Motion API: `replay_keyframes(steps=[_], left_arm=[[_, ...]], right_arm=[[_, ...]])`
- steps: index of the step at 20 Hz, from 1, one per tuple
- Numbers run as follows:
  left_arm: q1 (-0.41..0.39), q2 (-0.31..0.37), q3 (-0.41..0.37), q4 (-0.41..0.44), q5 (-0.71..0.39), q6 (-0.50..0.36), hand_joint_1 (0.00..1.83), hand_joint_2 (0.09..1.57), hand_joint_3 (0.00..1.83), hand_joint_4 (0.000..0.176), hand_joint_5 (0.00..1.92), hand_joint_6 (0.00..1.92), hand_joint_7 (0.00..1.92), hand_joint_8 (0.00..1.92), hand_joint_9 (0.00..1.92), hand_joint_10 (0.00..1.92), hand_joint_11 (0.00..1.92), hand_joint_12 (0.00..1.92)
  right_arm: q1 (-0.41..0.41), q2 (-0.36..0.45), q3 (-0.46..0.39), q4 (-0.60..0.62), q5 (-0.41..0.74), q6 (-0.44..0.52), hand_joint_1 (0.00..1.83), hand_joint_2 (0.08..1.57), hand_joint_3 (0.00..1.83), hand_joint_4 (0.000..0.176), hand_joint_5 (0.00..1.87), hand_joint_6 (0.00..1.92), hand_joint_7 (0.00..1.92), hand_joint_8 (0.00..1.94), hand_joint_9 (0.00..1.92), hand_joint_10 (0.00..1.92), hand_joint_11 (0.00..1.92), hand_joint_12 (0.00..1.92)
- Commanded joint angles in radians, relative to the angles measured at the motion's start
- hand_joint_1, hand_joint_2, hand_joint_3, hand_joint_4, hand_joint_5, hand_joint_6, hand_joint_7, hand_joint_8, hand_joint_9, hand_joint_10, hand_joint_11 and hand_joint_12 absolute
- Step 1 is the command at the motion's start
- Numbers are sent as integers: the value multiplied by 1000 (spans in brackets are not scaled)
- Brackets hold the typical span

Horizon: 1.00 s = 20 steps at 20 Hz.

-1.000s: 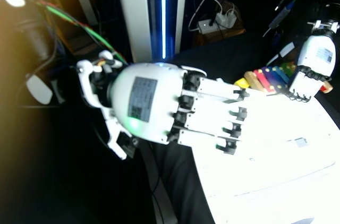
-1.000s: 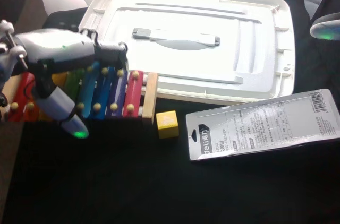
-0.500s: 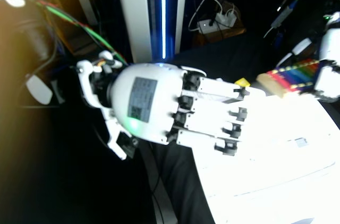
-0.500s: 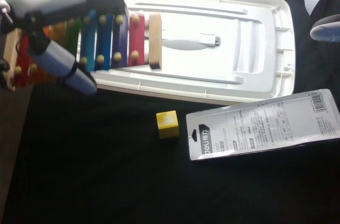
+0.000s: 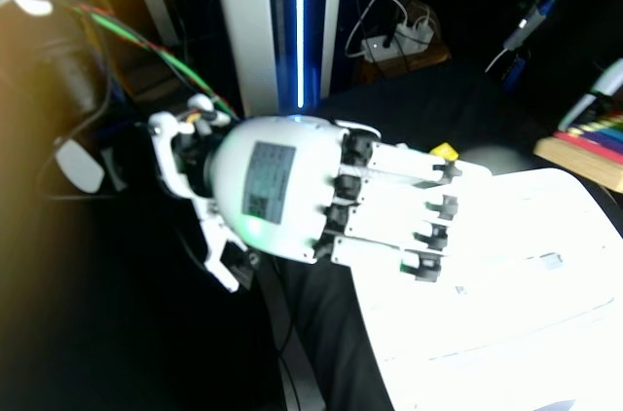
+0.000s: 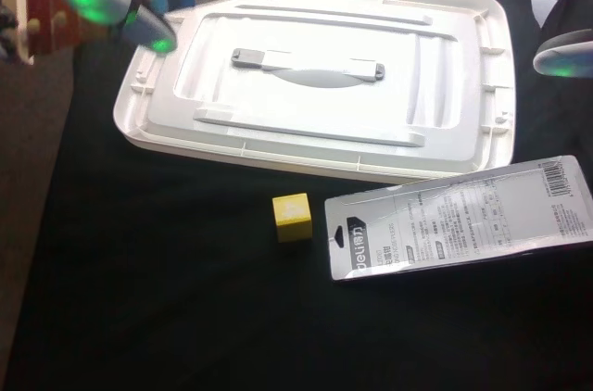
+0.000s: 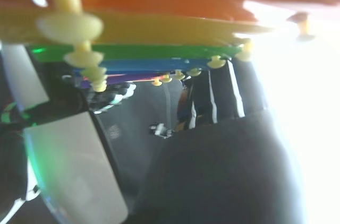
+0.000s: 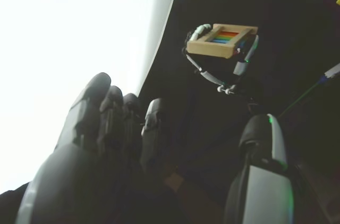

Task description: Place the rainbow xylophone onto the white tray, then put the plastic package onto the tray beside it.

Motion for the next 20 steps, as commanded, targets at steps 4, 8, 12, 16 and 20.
replay_keyframes(steps=[4,8,12,16,20], left_arm=[[-59,-85,76,3,-41,-1,1175,1052,0,71,235,1357,430,1631,627,1703,696,1872],[-78,-185,176,10,-12,-1,1209,1001,0,58,298,1482,484,1577,627,1642,666,1799],[-43,-291,288,-57,-63,-1,1174,978,0,27,366,1314,547,1566,698,1699,720,1846],[-3,-345,345,-133,-96,-2,1149,994,3,37,390,1181,590,1500,693,1676,669,1849],[34,-393,394,-160,-87,-10,1131,1014,1,88,299,1174,479,1445,587,1667,566,1832]], right_arm=[[18,-13,9,51,111,7,995,783,0,96,330,0,224,2,166,3,0,757],[28,-20,14,49,125,7,930,755,0,145,209,4,189,2,166,6,0,807],[41,-23,20,44,144,7,945,759,3,120,186,0,176,1,179,2,0,708],[75,-26,22,19,154,7,893,799,3,101,138,0,93,0,135,0,0,724],[96,-31,22,-3,154,7,874,797,2,102,150,0,100,0,189,3,33,721]])
